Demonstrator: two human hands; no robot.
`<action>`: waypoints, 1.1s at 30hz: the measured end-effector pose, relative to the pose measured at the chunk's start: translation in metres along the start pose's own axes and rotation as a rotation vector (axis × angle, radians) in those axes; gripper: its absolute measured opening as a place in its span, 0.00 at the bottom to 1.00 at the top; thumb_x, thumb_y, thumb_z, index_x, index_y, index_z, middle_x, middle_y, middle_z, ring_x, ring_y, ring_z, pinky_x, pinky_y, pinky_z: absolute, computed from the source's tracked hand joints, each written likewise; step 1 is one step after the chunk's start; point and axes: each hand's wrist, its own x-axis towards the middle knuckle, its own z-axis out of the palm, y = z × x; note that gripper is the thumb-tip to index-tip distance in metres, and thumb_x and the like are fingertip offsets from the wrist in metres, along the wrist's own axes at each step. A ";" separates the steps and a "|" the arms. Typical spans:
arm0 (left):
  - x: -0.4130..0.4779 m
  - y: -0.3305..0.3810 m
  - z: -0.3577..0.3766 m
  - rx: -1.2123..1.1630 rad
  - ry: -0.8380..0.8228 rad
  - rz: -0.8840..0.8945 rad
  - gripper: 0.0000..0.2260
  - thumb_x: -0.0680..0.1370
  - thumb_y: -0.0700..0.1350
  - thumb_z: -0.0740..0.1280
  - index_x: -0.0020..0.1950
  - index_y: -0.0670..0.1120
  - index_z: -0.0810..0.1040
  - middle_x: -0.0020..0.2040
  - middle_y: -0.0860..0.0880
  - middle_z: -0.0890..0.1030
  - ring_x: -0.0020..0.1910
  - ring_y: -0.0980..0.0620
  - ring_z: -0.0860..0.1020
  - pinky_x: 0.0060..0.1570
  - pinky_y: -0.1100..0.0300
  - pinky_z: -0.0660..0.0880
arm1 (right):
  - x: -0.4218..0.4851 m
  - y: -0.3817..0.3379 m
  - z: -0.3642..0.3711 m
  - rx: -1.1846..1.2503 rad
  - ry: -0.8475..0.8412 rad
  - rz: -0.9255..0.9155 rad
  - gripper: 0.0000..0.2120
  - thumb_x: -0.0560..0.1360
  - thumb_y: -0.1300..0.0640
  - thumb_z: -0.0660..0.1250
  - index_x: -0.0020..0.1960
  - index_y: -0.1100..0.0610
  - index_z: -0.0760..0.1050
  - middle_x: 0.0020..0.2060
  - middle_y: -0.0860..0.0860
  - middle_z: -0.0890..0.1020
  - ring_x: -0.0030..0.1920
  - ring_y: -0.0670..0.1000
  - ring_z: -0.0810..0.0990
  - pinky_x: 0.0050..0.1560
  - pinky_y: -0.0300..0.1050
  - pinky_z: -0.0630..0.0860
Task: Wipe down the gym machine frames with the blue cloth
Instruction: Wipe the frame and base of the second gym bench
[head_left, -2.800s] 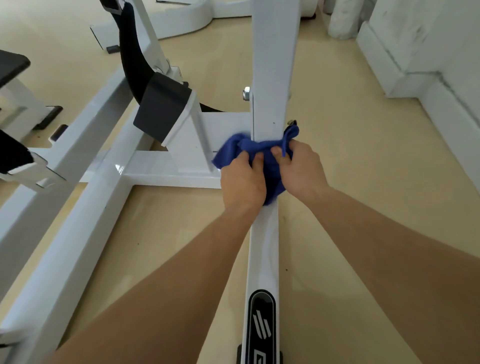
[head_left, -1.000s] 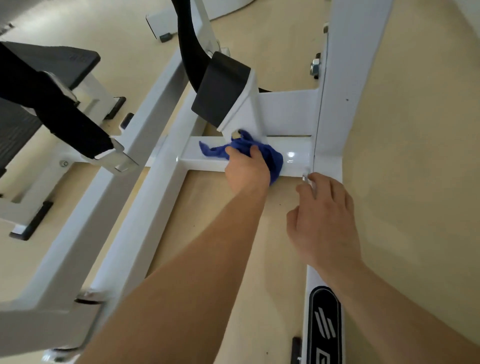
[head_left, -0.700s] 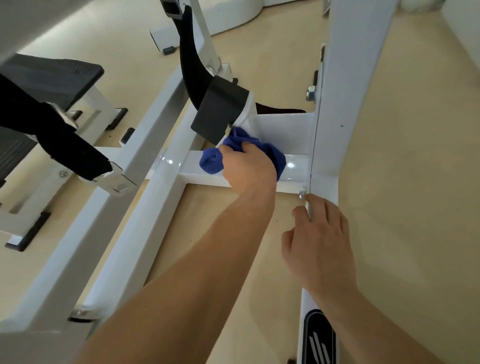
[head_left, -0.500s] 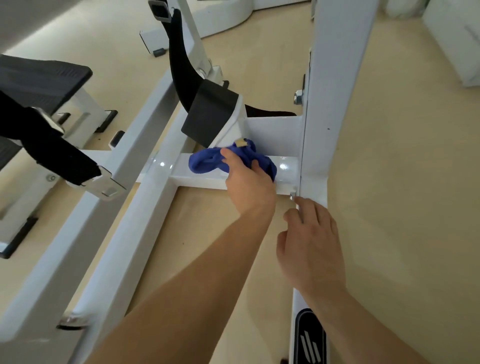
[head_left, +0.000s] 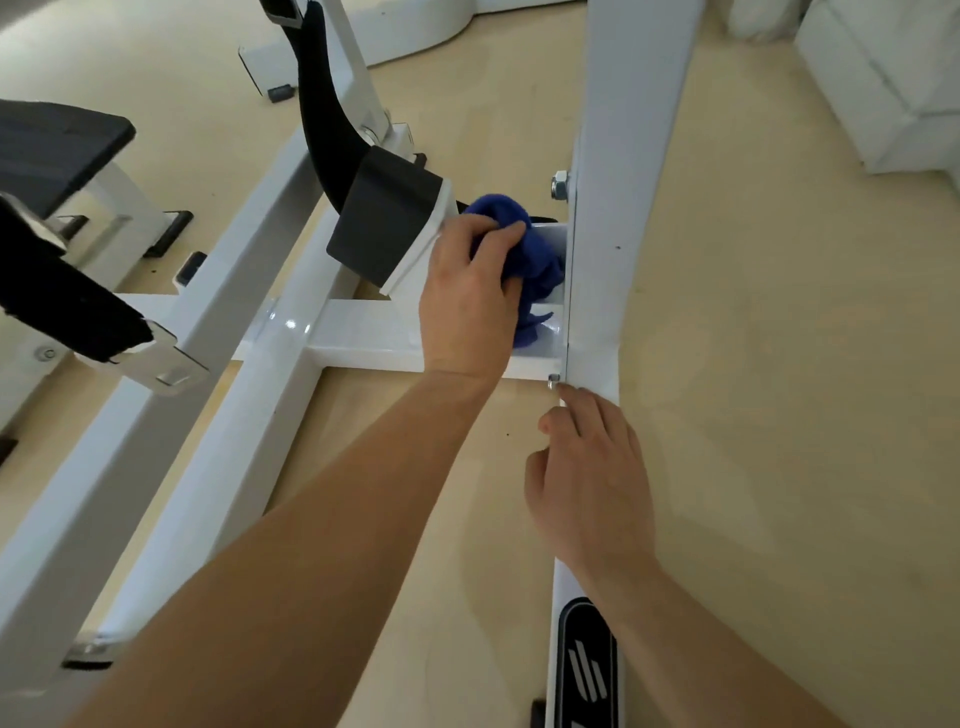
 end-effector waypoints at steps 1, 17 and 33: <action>0.002 0.001 0.003 0.017 0.008 -0.003 0.13 0.75 0.39 0.68 0.60 0.44 0.80 0.59 0.47 0.76 0.55 0.49 0.76 0.52 0.56 0.76 | 0.000 0.000 0.000 0.002 0.002 0.002 0.15 0.72 0.58 0.55 0.51 0.58 0.79 0.63 0.53 0.78 0.66 0.55 0.73 0.64 0.52 0.73; -0.015 0.004 0.009 -0.008 -0.136 -0.051 0.13 0.77 0.39 0.65 0.61 0.46 0.79 0.56 0.49 0.81 0.51 0.47 0.79 0.52 0.53 0.76 | 0.000 -0.002 -0.002 -0.001 -0.007 0.003 0.13 0.71 0.58 0.59 0.48 0.58 0.80 0.63 0.54 0.78 0.65 0.55 0.74 0.62 0.53 0.74; 0.009 0.010 0.007 0.035 0.044 0.133 0.12 0.71 0.35 0.67 0.53 0.42 0.82 0.52 0.46 0.81 0.50 0.46 0.79 0.45 0.53 0.78 | 0.002 -0.001 0.001 0.008 0.000 0.002 0.16 0.71 0.57 0.55 0.49 0.57 0.80 0.64 0.53 0.78 0.65 0.55 0.74 0.63 0.52 0.74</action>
